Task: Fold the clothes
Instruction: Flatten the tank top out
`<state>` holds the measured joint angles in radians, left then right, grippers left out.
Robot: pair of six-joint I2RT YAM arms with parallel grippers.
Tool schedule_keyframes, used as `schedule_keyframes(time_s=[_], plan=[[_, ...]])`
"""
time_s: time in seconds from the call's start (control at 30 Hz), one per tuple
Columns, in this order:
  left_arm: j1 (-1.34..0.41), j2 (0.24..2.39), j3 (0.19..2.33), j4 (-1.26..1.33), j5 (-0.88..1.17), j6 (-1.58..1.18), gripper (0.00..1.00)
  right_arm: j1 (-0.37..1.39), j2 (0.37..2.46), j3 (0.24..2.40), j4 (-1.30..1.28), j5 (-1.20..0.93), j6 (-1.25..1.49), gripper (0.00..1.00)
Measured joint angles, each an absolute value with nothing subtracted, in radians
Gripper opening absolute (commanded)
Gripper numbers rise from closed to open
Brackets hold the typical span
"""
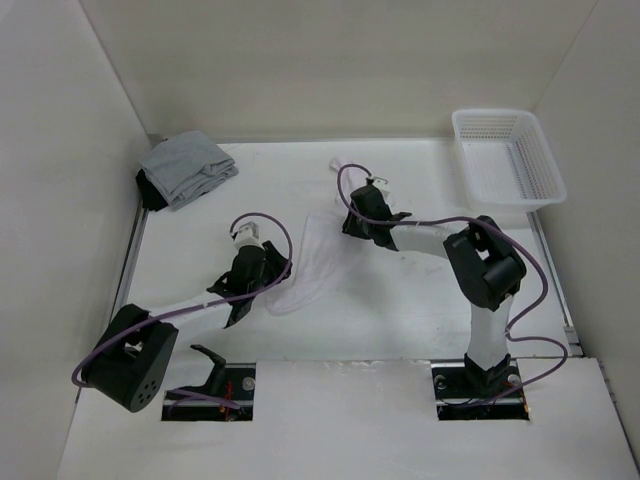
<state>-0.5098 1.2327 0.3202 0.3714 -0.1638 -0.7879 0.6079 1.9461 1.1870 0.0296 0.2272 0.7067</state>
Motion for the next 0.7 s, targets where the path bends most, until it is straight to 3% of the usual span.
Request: schedule_keyframes(time_s=[0.13,0.37,0.53,0.7], plan=[[-0.503,1.239,0.320,0.373,-0.153,-0.788,0.35,0.601,1.959,1.188,0.030,0.211,0.707,0.33],[-0.497,1.236,0.310,0.381,-0.145,-0.788,0.35,0.590,1.968,1.183,0.094,0.186,0.707,0.07],[-0.491,1.211,0.307,0.377,-0.145,-0.788,0.35,0.589,1.927,1.109,0.159,0.180,0.707,0.04],[-0.491,1.169,0.307,0.355,-0.145,-0.788,0.35,0.590,1.724,0.940,0.174,0.189,0.718,0.03]])
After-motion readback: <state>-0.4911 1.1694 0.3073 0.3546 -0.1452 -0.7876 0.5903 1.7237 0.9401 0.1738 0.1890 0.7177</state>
